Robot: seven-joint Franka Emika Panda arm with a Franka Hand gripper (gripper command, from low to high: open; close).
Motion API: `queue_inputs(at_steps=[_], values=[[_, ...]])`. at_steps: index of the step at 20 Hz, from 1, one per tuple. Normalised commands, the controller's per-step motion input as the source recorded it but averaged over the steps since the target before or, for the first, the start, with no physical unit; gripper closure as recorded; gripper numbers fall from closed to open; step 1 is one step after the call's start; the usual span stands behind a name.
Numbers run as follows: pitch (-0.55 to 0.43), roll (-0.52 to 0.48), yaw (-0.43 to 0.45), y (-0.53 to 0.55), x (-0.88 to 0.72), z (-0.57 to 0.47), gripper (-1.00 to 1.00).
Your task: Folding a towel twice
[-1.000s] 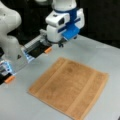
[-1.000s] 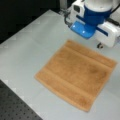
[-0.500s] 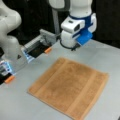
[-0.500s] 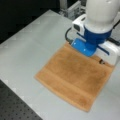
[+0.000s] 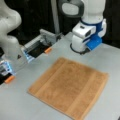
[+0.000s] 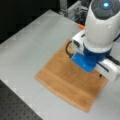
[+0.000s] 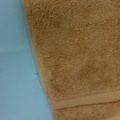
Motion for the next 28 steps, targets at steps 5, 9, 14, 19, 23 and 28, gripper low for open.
queue_inputs(at_steps=[5, 9, 14, 19, 23, 28], values=[[0.107, -0.356, -0.123, 0.36, 0.51, -0.11, -1.0], [0.165, -0.27, -0.189, 0.35, 0.53, -0.05, -1.0], [0.139, -0.145, -0.181, 0.31, 0.63, -0.05, -1.0], [0.138, -0.137, -0.17, 0.28, 0.66, -0.05, -1.0], [0.137, -0.134, -0.246, 0.26, 0.59, -0.04, -1.0], [0.131, -0.269, -0.222, 0.21, 0.47, -0.11, -1.0]])
